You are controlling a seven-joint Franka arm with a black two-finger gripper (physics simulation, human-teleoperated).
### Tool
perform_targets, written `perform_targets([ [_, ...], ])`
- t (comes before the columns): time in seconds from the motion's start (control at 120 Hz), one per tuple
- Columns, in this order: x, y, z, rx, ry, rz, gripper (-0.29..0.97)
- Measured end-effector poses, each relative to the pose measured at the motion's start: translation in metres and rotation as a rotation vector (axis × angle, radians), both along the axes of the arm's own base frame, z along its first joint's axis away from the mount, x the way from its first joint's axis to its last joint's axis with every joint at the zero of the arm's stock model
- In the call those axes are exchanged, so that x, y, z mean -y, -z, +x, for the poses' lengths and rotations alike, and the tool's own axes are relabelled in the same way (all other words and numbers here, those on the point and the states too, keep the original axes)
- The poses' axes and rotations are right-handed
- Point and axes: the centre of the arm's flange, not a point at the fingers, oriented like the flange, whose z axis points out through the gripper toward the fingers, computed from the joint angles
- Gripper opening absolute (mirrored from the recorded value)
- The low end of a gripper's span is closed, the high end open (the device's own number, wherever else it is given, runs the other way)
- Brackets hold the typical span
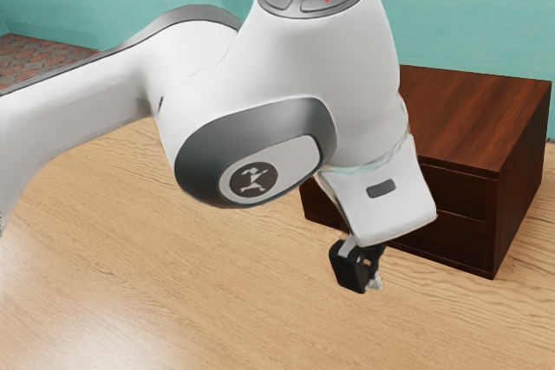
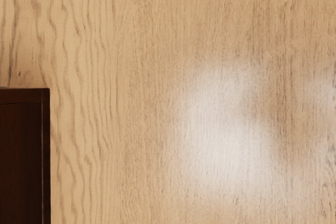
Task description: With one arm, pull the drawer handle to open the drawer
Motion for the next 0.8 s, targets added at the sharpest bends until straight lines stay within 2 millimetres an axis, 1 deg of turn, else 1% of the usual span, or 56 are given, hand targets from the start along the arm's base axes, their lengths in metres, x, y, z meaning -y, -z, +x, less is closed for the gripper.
perform_targets([
  [0.075, 0.018, 0.0, -0.006, 0.003, 0.076, -0.032, 0.62],
  [0.142, 0.026, 0.001, -0.009, -0.007, 0.132, -0.06, 0.61],
  [0.217, 0.022, 0.001, -0.005, -0.016, 0.172, -0.078, 0.59],
  [0.283, 0.007, 0.001, 0.003, -0.019, 0.187, -0.086, 0.52],
  [0.375, -0.027, 0.003, 0.023, -0.021, 0.172, -0.082, 0.44],
  [0.525, -0.099, 0.014, 0.057, -0.033, 0.102, -0.065, 0.37],
  [0.65, -0.167, 0.023, 0.081, -0.038, 0.021, -0.052, 0.35],
  [0.742, -0.22, 0.037, 0.1, -0.031, -0.048, -0.042, 0.34],
  [0.775, -0.232, 0.036, 0.106, -0.018, -0.062, -0.04, 0.34],
  [0.8, -0.235, 0.034, 0.11, -0.007, -0.063, -0.038, 0.34],
])
